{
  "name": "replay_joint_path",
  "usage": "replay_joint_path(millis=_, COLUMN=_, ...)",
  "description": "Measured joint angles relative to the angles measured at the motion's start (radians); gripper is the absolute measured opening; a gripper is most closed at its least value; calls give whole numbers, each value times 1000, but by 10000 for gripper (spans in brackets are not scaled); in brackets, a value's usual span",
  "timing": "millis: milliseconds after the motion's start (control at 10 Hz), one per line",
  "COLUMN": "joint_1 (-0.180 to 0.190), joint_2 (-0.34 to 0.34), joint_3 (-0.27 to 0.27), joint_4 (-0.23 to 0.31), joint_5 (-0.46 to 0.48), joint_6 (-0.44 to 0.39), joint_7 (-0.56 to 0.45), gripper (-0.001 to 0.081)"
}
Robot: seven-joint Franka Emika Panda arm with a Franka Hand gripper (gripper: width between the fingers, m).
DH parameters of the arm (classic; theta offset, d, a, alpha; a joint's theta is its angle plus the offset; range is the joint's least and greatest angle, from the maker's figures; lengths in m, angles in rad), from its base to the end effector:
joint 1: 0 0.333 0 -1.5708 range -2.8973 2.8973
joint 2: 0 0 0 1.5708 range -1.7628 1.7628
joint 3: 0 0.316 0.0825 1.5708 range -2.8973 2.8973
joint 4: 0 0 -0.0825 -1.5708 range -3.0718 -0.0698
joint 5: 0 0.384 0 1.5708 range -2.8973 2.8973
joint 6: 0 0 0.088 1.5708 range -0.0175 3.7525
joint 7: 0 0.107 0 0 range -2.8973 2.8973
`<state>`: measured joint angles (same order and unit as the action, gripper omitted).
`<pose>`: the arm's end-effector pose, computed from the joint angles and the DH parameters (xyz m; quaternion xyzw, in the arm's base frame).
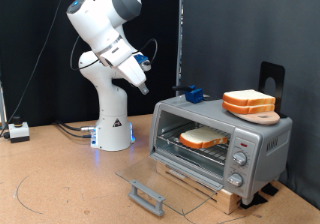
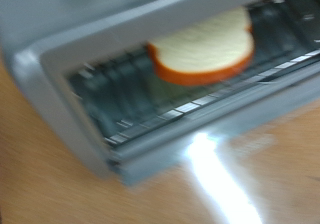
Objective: Make a piece of toast with the oven
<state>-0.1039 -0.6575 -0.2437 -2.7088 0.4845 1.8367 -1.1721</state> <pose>0.3129 -0.0694 0.4142 -0.8906 -0.3270 -0.1099 0.2963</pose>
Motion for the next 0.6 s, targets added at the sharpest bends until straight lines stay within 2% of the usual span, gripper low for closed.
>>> replay_joint_path(millis=100, joint_1=0, joint_2=31, joint_3=-5, joint_4=32, joint_5=3, joint_6=-80, joint_7=94, gripper=809)
replay_joint_path(millis=300, joint_1=-6, joint_2=132, joint_3=-47, joint_4=106, joint_5=52, joint_6=-189, joint_7=240, gripper=809)
replay_joint_path(millis=600, joint_1=-35, joint_2=286, joint_3=-122, joint_4=187, joint_5=139, joint_6=-295, joint_7=440, gripper=809)
